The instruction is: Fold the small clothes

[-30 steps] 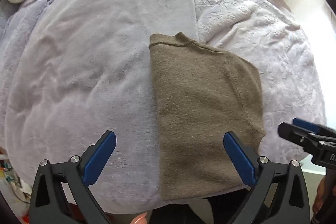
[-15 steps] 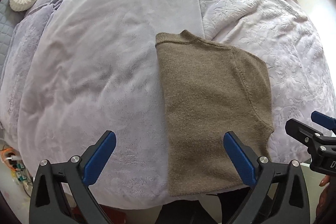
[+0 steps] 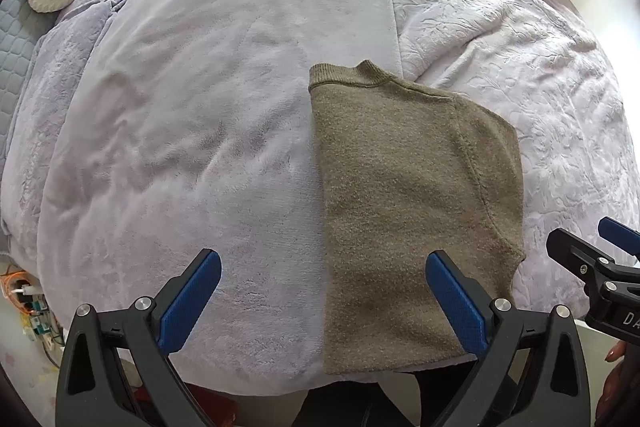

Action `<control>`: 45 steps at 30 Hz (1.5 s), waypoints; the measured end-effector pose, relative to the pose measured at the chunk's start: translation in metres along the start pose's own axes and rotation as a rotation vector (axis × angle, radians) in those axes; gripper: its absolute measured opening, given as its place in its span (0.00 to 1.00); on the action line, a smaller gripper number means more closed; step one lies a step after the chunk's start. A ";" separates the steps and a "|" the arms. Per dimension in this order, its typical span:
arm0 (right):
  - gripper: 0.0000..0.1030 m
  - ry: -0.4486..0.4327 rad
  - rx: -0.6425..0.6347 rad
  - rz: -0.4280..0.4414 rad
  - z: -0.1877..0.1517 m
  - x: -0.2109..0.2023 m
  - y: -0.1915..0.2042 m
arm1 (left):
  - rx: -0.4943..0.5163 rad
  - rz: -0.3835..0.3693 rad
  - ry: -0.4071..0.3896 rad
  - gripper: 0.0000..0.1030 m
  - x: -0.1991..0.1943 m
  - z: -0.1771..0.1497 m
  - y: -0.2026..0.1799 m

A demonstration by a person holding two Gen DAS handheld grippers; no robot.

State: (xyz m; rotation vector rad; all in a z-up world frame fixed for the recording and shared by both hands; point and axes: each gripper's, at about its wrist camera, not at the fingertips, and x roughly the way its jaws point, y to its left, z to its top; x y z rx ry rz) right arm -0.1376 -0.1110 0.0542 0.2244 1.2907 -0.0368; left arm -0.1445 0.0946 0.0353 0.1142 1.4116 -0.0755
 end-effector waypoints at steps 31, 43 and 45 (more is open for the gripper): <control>1.00 -0.002 0.005 -0.009 0.001 0.001 -0.001 | 0.017 0.010 0.010 1.00 0.001 0.002 0.000; 1.00 -0.004 0.004 -0.013 0.003 0.002 -0.001 | 0.019 0.012 0.012 1.00 0.001 0.002 0.001; 1.00 -0.003 0.003 -0.014 0.003 0.002 -0.001 | 0.018 0.011 0.012 1.00 0.001 0.002 0.001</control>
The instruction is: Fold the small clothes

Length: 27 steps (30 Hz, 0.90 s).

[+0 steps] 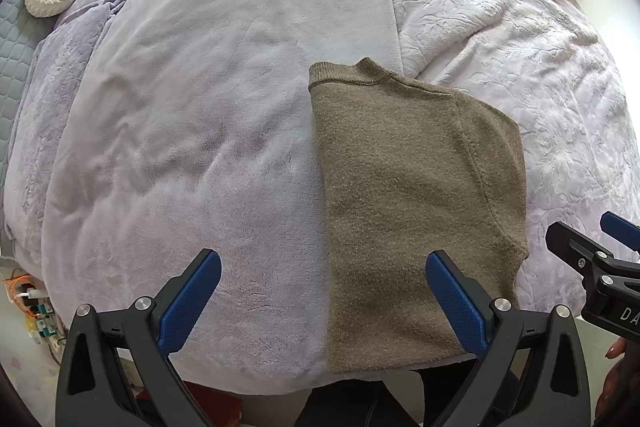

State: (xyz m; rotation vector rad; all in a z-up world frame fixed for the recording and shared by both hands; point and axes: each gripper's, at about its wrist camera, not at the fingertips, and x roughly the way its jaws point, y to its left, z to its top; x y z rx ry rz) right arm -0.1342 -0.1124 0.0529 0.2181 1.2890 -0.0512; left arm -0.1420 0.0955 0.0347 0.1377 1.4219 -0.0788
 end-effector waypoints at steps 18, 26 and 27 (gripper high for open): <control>1.00 -0.001 0.001 0.001 -0.001 0.000 0.001 | 0.011 0.007 -0.003 1.00 -0.002 0.000 -0.001; 1.00 -0.005 -0.004 0.001 -0.001 -0.001 0.002 | 0.010 -0.005 -0.009 1.00 -0.003 -0.001 -0.001; 1.00 -0.005 -0.002 0.001 -0.001 -0.001 0.002 | 0.011 -0.008 -0.009 1.00 -0.003 -0.001 0.000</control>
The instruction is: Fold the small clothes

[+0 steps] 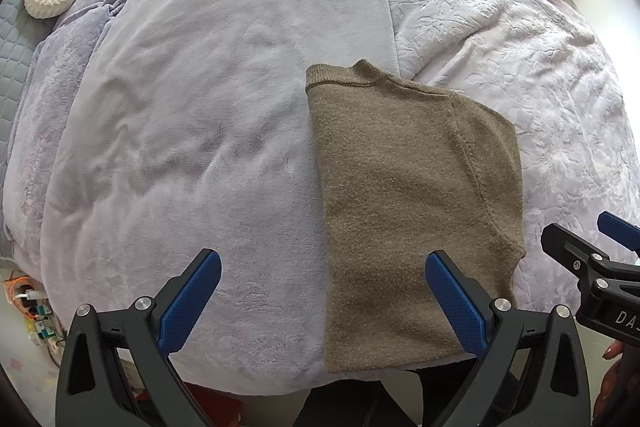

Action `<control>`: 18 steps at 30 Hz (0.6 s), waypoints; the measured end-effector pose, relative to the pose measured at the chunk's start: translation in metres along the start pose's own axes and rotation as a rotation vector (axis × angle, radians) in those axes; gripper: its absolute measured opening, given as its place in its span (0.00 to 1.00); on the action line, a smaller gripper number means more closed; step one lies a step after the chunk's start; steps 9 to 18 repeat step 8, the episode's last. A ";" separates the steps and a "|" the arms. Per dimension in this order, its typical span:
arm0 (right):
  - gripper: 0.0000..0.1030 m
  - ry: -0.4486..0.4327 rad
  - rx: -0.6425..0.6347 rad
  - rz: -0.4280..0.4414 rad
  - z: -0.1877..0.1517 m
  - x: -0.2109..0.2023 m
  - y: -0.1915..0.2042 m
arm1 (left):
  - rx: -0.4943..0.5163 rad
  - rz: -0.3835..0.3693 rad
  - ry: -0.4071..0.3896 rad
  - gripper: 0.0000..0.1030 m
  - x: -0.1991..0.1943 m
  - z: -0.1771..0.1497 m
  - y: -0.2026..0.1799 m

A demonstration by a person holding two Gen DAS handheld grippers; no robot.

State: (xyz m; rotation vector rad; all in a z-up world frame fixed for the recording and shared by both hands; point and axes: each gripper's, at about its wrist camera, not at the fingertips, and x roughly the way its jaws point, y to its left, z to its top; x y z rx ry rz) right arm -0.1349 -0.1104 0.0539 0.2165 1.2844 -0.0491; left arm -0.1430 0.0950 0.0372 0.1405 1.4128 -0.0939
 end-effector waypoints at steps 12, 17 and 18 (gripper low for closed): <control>1.00 -0.001 0.001 0.000 0.000 0.000 0.001 | 0.013 -0.010 -0.015 1.00 -0.002 0.002 0.000; 1.00 -0.001 0.001 0.000 0.000 0.000 0.001 | 0.013 -0.010 -0.015 1.00 -0.002 0.002 0.000; 1.00 -0.001 0.001 0.000 0.000 0.000 0.001 | 0.013 -0.010 -0.015 1.00 -0.002 0.002 0.000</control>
